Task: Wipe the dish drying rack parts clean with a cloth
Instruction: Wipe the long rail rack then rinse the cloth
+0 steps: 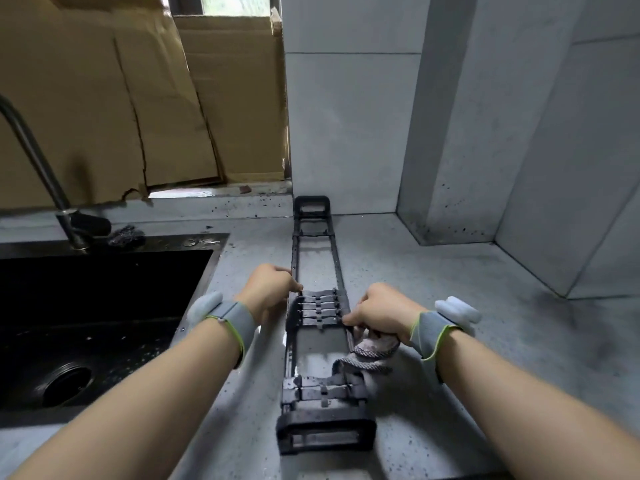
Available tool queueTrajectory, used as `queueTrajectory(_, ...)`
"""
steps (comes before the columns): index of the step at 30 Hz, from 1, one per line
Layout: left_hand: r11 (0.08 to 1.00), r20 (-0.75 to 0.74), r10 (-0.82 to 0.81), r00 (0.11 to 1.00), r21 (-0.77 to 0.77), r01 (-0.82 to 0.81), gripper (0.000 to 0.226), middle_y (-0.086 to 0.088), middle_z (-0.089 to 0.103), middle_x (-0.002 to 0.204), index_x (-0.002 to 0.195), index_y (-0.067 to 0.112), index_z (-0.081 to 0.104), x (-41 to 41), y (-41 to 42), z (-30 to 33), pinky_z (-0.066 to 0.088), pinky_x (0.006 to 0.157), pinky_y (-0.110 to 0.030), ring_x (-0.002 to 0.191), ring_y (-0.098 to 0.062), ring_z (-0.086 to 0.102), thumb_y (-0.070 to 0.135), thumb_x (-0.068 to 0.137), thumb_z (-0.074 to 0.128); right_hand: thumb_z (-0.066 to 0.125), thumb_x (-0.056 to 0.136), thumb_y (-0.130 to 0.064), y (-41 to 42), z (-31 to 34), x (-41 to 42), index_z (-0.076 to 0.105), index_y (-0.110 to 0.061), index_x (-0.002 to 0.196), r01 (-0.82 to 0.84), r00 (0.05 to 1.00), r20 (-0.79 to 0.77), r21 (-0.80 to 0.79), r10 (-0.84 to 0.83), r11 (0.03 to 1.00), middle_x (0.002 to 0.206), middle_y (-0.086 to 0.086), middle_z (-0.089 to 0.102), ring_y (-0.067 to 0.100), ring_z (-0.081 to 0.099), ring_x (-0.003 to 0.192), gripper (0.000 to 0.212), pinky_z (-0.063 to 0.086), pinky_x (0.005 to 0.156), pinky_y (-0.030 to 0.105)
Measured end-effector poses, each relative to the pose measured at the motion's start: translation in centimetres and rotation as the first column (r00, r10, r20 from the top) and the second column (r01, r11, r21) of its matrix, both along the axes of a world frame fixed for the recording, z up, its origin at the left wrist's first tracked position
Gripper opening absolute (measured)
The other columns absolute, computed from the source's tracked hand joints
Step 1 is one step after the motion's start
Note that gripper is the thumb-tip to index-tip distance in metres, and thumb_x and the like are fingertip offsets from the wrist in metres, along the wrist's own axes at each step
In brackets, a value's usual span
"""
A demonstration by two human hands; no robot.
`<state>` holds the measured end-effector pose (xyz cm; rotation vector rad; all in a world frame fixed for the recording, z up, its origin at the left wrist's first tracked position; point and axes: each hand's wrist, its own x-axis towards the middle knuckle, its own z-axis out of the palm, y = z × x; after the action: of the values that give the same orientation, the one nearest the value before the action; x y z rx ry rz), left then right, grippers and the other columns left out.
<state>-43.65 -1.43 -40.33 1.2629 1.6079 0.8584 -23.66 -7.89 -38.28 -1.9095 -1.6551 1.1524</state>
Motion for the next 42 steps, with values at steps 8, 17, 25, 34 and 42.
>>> queueTrajectory(8,0.995,-0.028,-0.022,0.999,0.095,0.025,0.020,-0.010,0.069,0.093,0.108,0.012,0.067,-0.5,-0.1,0.1,0.052,0.074,-0.033,0.080,-0.022,0.061,0.010,0.089,0.067,0.069,0.091,-0.012,0.2,1.0,-0.2,0.067,0.007,0.082,-0.005,0.997,-0.071,-0.025,0.004,1.000,0.050,0.005,0.061,0.012,0.043,0.028,0.021,0.033,0.031,0.017)
queueTrajectory(17,0.941,-0.318,-0.137,0.938,0.255,0.223,0.010,0.003,0.073,0.093,0.093,0.024,0.074,-3.5,-7.9,4.0,0.054,0.081,-0.031,0.091,-0.016,0.067,0.020,0.093,0.065,0.050,0.085,0.004,-3.8,7.2,1.6,0.054,-0.009,0.116,0.131,0.945,-0.323,0.244,-0.047,0.961,0.108,0.021,0.059,0.020,0.059,0.060,0.034,0.046,0.053,0.028)
queueTrajectory(25,0.801,-0.400,-0.376,0.836,0.312,0.510,0.007,0.009,0.075,0.091,0.095,0.026,0.075,-4.4,-16.8,4.1,0.054,0.083,-0.026,0.088,-0.005,0.068,0.024,0.090,0.071,0.051,0.083,0.022,-10.3,9.2,2.8,0.039,-0.014,0.119,0.157,0.867,-0.483,0.498,0.122,0.853,0.117,0.020,0.064,0.030,0.068,0.091,0.052,0.053,0.086,0.048)
queueTrajectory(34,0.787,-0.308,-0.306,0.901,0.451,0.421,0.027,0.008,0.069,0.096,0.096,0.022,0.069,-4.0,-20.0,-0.4,0.054,0.085,-0.033,0.089,-0.007,0.064,0.007,0.077,0.082,0.074,0.084,-0.007,-16.8,4.7,-0.1,0.072,-0.022,0.110,-0.038,0.989,-0.060,0.786,0.137,0.617,0.107,-0.004,0.050,0.020,0.065,0.076,0.030,0.057,0.058,0.030)
queueTrajectory(42,0.806,-0.276,-0.096,0.956,0.542,0.237,0.023,0.016,0.072,0.083,0.081,0.037,0.069,-3.2,-20.9,-2.2,0.050,0.081,-0.028,0.082,0.001,0.063,0.017,0.076,0.080,0.071,0.084,-0.021,-15.2,-1.4,-7.1,0.067,-0.022,0.106,-0.324,0.946,0.304,0.849,0.116,0.417,0.104,-0.009,0.065,0.016,0.045,0.105,0.022,0.042,0.093,0.041)
